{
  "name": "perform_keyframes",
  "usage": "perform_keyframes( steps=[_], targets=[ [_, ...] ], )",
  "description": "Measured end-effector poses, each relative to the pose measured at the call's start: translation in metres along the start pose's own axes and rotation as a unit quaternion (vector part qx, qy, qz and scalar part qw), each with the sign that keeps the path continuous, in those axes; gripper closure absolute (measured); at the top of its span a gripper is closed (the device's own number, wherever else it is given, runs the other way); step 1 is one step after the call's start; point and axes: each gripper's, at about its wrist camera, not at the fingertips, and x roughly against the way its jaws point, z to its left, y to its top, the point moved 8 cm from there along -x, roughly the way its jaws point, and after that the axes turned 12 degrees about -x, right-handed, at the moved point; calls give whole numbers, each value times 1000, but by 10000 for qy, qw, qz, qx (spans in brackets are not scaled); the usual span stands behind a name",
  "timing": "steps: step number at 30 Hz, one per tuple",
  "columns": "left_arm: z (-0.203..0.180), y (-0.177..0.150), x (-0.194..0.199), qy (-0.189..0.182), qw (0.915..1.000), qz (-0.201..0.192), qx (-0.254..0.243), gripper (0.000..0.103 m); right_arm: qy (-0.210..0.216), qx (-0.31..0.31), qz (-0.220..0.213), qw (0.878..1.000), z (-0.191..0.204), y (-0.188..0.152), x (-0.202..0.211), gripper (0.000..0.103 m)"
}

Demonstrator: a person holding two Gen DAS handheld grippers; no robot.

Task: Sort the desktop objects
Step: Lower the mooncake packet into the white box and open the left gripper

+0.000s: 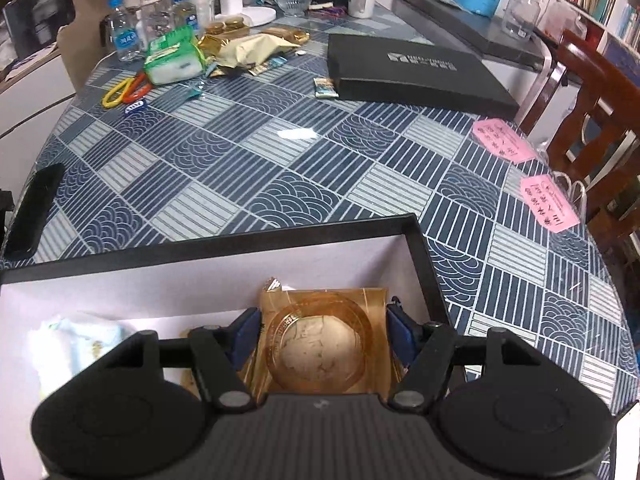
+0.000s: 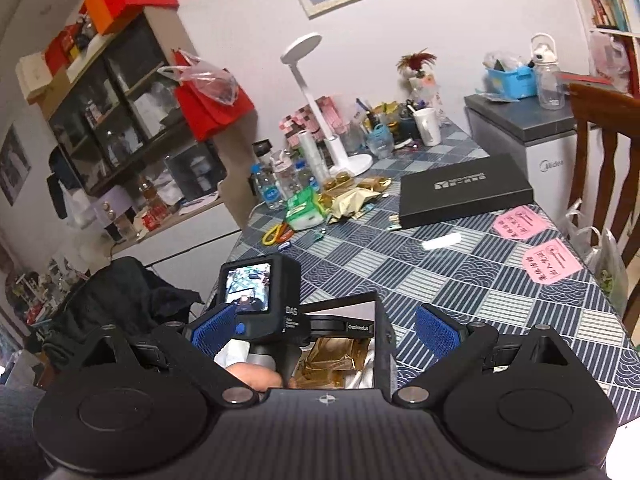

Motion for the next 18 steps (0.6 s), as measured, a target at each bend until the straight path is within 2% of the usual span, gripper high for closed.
perform_keyframes(
  steps=[4, 11, 13, 15, 18],
  targets=[
    [2, 2, -8, -43, 9998, 13, 192, 23, -87, -48, 0, 10000, -7, 0, 0, 6],
    [5, 3, -11, -105, 9997, -17, 227, 20, -130, -49, 82, 9999, -8, -2, -7, 6],
    [6, 3, -11, -124, 9996, -31, 271, 18, -136, -33, 104, 9998, -7, -2, -9, 6],
    [8, 3, -13, -182, 9992, -36, 343, 11, -135, -13, 118, 9998, -5, -2, -11, 6],
    [10, 3, -14, -251, 9986, -48, 453, 10, -149, -8, 150, 9998, -4, -3, -13, 6]
  ],
)
